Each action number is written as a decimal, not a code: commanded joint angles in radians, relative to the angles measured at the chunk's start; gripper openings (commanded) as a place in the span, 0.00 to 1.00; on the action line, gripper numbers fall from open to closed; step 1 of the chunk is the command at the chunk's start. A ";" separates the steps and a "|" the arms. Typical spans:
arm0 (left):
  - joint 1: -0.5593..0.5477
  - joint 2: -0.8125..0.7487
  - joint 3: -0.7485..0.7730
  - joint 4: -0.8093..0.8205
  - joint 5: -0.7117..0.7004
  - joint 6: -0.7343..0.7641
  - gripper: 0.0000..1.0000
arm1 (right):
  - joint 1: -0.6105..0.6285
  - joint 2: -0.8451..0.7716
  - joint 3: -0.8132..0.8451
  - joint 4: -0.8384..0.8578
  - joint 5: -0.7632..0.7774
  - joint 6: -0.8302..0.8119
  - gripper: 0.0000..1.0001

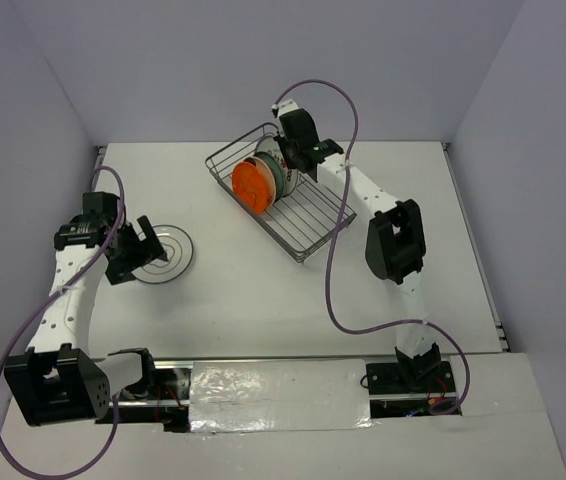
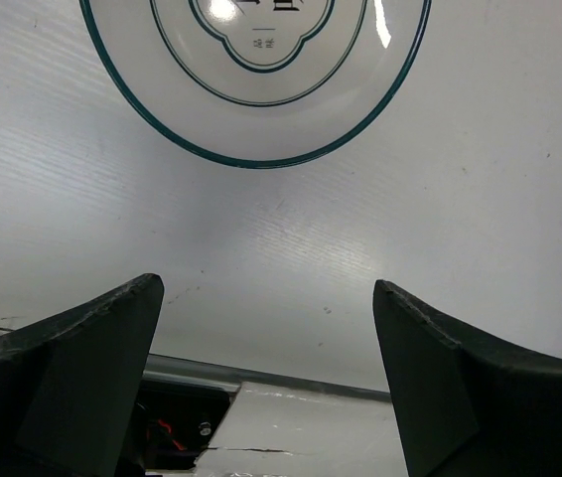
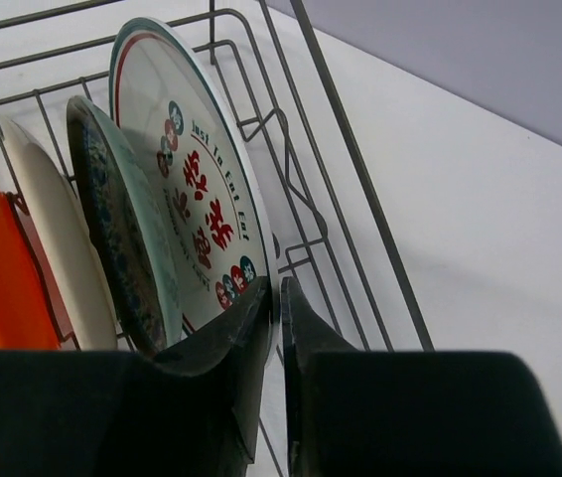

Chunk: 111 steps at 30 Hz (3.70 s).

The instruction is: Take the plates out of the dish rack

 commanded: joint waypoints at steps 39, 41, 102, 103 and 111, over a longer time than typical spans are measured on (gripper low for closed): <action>-0.144 0.085 0.259 0.930 0.789 -0.195 0.95 | -0.065 -0.622 -0.157 -0.011 -0.949 0.422 0.00; -0.144 0.085 0.242 0.930 0.780 -0.200 0.87 | -0.065 -0.624 -0.179 0.037 -1.006 0.491 0.00; 0.091 -0.050 0.167 0.052 0.030 -0.046 0.99 | -0.017 -0.076 0.048 -0.114 -0.233 0.059 0.38; 0.086 -0.056 0.170 0.042 0.018 -0.039 1.00 | -0.010 -0.068 0.054 -0.111 -0.221 0.055 0.38; 0.075 -0.078 0.093 -0.008 -0.009 -0.002 1.00 | 0.002 -0.010 0.089 -0.088 -0.202 0.039 0.40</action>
